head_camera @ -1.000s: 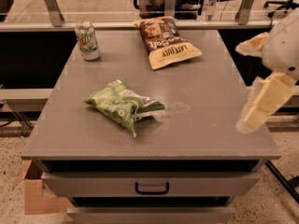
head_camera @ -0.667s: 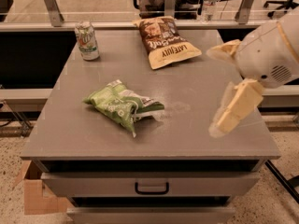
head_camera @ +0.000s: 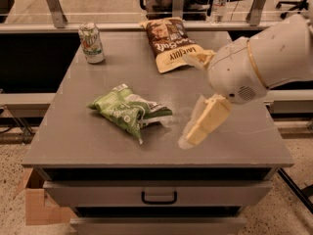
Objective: Pick green jalapeno chip bag
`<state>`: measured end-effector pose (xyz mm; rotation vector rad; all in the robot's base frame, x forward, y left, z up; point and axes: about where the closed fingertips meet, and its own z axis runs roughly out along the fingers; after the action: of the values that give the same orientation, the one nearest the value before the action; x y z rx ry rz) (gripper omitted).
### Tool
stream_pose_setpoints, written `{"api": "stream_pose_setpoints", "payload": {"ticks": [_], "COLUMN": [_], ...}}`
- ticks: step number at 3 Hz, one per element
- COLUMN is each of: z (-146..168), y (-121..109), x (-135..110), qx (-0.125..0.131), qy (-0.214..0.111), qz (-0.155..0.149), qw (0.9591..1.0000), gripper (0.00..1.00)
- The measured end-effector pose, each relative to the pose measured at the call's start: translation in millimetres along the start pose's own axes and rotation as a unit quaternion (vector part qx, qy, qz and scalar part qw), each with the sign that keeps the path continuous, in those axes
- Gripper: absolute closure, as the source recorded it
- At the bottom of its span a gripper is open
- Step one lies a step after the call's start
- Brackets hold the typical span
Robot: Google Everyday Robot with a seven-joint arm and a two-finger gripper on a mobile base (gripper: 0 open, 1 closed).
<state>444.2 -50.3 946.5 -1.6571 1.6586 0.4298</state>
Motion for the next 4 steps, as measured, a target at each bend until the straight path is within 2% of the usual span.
{"api": "stream_pose_setpoints", "payload": {"ticks": [1,3,4], "z": [20.8,83.2,120.7], "y": [-4.0,-8.0,-17.6], "x": [-4.2,12.7,35.0], "qx": [-0.007,-0.043,-0.051], "qy": [-0.007,-0.010,-0.006], "qz": [0.012,0.016,0.016], "qw": [0.9999,0.9989,0.9985], "gripper": [0.00,0.00,0.11]}}
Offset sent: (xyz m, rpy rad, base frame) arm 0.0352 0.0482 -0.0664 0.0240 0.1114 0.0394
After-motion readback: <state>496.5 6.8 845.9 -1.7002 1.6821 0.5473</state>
